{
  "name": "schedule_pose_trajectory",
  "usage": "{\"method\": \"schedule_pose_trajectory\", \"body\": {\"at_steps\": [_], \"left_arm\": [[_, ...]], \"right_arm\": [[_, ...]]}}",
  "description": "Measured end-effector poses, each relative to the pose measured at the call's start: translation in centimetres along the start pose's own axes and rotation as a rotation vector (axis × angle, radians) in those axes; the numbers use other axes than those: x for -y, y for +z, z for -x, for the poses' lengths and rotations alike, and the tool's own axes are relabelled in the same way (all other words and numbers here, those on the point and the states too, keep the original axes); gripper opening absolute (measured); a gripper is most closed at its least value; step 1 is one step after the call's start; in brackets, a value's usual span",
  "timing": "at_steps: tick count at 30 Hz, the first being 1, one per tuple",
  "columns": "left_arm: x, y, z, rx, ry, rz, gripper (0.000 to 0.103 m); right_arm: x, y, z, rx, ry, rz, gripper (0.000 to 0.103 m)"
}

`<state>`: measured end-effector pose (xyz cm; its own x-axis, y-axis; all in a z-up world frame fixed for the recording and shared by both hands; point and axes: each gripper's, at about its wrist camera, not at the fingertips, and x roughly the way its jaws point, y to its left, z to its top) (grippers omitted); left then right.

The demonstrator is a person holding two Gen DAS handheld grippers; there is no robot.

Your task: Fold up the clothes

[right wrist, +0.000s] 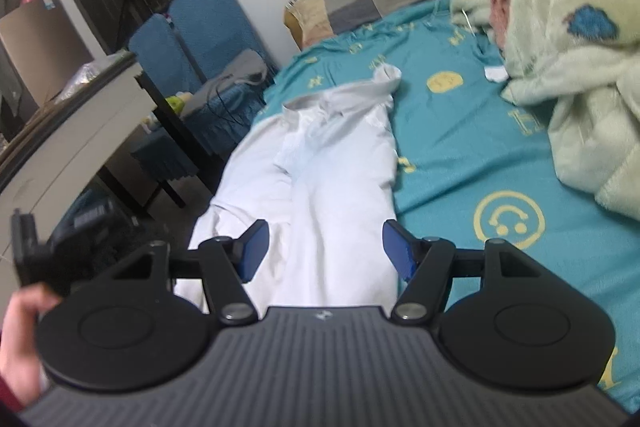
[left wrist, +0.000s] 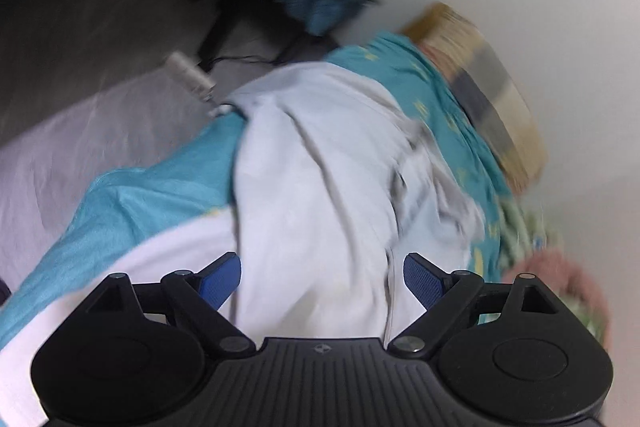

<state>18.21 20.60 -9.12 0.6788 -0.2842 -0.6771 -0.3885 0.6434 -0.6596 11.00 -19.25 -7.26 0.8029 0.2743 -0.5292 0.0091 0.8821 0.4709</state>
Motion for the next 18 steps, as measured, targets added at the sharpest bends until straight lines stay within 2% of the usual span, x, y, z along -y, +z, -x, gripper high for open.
{"method": "schedule_pose_trajectory", "body": {"at_steps": [3, 6, 13, 15, 18], "left_arm": [[-1.8, 4.3, -2.6, 0.010, -0.045, 0.146, 0.090], [-3.6, 7.6, -5.8, 0.022, -0.062, 0.218, 0.090], [-6.3, 11.7, -13.9, 0.005, -0.117, 0.277, 0.089], [-6.6, 12.3, -15.4, 0.021, -0.097, 0.257, 0.089], [-7.8, 13.2, -17.6, 0.019, -0.104, 0.309, 0.089]], "right_arm": [[0.6, 0.0, -0.9, -0.024, 0.000, -0.031, 0.066], [0.9, 0.2, -2.0, -0.037, 0.004, -0.054, 0.066], [1.3, 0.5, -5.4, -0.092, -0.021, -0.076, 0.066], [1.6, 0.6, -6.4, -0.110, -0.025, -0.095, 0.066], [1.9, 0.6, -7.7, -0.132, -0.031, -0.122, 0.066]]}}
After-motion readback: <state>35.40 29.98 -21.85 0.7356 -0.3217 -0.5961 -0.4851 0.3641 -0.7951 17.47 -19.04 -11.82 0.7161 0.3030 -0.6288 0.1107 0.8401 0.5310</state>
